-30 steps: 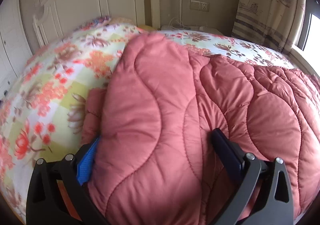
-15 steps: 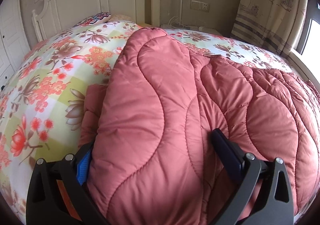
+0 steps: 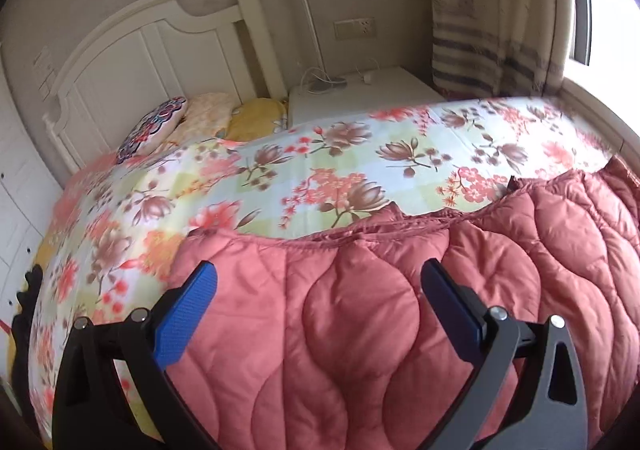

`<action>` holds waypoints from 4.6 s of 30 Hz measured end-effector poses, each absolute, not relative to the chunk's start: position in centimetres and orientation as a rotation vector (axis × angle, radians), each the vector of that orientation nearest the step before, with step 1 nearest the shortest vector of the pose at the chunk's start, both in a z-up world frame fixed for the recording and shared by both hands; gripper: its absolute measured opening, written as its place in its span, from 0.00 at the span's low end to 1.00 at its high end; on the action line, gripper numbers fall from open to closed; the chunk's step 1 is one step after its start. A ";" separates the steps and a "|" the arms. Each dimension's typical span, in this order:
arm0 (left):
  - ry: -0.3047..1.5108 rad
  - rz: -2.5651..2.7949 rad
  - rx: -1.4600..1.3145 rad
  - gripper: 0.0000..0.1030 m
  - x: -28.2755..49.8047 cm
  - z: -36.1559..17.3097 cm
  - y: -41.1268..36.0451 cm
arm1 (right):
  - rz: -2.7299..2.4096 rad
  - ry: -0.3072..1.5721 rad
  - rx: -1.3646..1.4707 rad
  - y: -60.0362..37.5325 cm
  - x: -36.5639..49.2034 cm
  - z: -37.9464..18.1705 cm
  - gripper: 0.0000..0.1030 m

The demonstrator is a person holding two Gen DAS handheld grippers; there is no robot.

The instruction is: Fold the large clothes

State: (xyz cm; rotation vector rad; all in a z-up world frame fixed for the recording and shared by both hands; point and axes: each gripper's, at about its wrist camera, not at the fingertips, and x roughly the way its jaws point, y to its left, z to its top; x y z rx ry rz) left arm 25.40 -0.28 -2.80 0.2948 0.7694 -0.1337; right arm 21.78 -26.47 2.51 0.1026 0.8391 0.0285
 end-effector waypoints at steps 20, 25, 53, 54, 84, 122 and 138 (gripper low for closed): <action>0.970 -0.080 0.001 0.98 31.9 -9.1 8.2 | 0.069 0.968 0.020 -22.6 30.0 -6.1 0.96; 0.963 -0.082 -0.009 0.98 31.9 -9.0 8.7 | 0.078 0.972 0.073 -23.9 29.6 -5.7 0.96; 0.960 -0.098 -0.053 0.98 31.7 -9.1 9.3 | -0.119 0.865 0.405 -39.9 21.6 -4.3 0.95; 0.960 -0.099 -0.055 0.98 31.7 -9.1 9.4 | -0.110 0.811 0.400 -40.0 19.2 -3.1 0.95; 0.949 -0.081 -0.055 0.98 31.6 -9.0 9.5 | -0.025 0.718 0.739 -30.6 10.2 -8.4 0.96; 0.702 -0.130 0.394 0.98 18.0 -3.5 -10.6 | 0.001 0.342 0.661 -36.5 3.8 -5.6 0.34; 0.721 -0.064 0.416 0.98 21.3 -4.0 -11.4 | 0.001 0.350 0.535 -35.1 4.5 -5.2 0.34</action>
